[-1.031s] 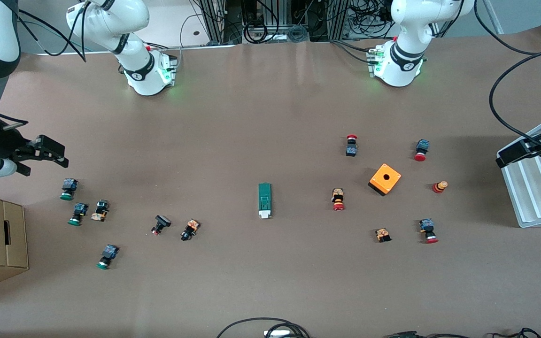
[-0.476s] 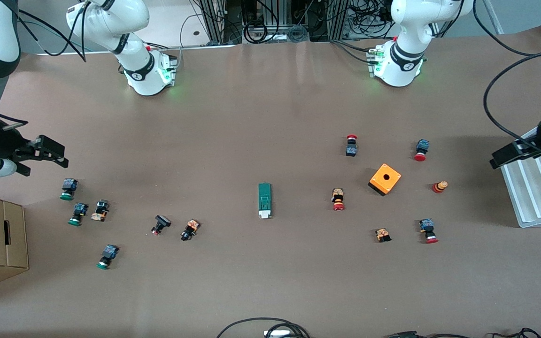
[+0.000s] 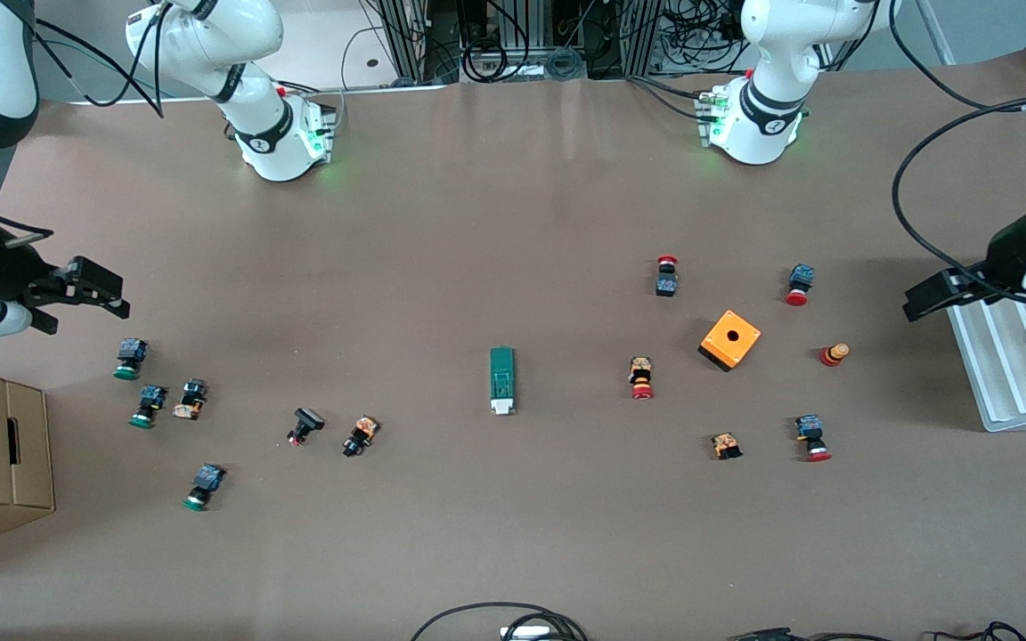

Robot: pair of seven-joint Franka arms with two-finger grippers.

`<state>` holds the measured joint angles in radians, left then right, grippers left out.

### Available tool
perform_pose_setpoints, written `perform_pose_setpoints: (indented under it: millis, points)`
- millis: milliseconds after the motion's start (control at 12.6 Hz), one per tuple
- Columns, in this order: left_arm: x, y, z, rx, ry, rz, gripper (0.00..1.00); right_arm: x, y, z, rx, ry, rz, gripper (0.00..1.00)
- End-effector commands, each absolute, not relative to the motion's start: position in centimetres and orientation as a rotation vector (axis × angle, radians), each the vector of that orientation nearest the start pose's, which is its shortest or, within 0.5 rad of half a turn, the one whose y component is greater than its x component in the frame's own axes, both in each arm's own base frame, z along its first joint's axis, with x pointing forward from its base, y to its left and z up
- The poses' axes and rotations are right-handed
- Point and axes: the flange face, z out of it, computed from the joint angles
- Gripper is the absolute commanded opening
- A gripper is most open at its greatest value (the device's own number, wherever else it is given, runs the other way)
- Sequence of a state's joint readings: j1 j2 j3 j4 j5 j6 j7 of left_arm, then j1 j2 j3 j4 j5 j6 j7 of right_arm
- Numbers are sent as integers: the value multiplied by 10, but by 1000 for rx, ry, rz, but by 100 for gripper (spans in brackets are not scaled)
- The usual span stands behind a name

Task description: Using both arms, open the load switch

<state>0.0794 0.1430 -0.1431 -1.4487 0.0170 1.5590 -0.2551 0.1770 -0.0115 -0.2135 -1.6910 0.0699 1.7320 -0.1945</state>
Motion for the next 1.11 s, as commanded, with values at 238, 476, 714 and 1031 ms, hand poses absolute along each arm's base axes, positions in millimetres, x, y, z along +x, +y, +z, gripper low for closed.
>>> perform_pose_setpoints:
  millis: [238, 476, 714, 1031]
  points:
    - [597, -64, 592, -3123, -237, 61, 100, 564, -18, 589, -3080, -241, -102, 100]
    - [585, -120, 602, -3132, -115, 26, 100, 564, -17, 589, -3079, -243, -102, 100]
    - [576, -152, 625, -3169, -76, -91, 100, 564, -18, 589, -3080, -241, -102, 100]
    - [561, -210, 636, -3188, 37, -212, 100, 564, -18, 589, -3081, -239, -102, 100]
